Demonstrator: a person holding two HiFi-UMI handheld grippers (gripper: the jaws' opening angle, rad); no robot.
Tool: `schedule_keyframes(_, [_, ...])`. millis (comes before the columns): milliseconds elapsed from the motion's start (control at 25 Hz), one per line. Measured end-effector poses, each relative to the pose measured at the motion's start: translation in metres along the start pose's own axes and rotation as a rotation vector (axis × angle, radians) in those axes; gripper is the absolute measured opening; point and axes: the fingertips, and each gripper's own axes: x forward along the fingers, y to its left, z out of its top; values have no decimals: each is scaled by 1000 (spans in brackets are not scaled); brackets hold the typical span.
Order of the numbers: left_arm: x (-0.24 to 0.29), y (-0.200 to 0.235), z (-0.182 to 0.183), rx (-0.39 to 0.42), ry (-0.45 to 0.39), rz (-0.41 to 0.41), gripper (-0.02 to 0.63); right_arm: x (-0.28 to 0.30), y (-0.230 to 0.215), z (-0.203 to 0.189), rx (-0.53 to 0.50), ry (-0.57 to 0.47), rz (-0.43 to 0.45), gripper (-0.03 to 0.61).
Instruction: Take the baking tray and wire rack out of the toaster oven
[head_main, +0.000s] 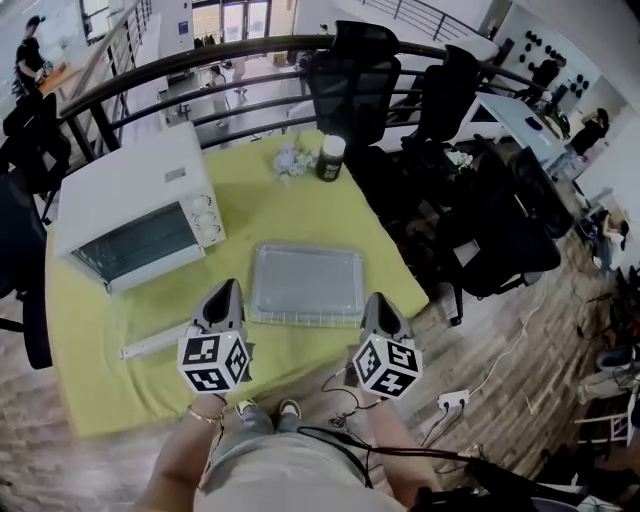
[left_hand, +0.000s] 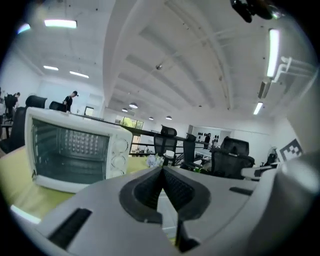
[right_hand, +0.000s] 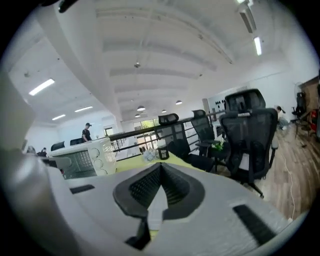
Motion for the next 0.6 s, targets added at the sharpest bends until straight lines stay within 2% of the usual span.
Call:
schedule_keyframes(80, [1, 4, 18, 47, -42, 3, 3, -4, 7, 24, -79, -58, 2, 1])
schedule_keyframes(200, [-8, 8, 23, 78, -52, -1, 3, -16, 14, 33, -97, -84, -1, 2])
schedule_keyframes(320, [-14, 9, 22, 71, -58, -17, 3, -21, 16, 33, -94, -90, -12, 2])
schedule_keyframes(600, [-18, 10, 22, 50, -49, -35, 3, -27, 28, 31, -172, -68, 2, 2])
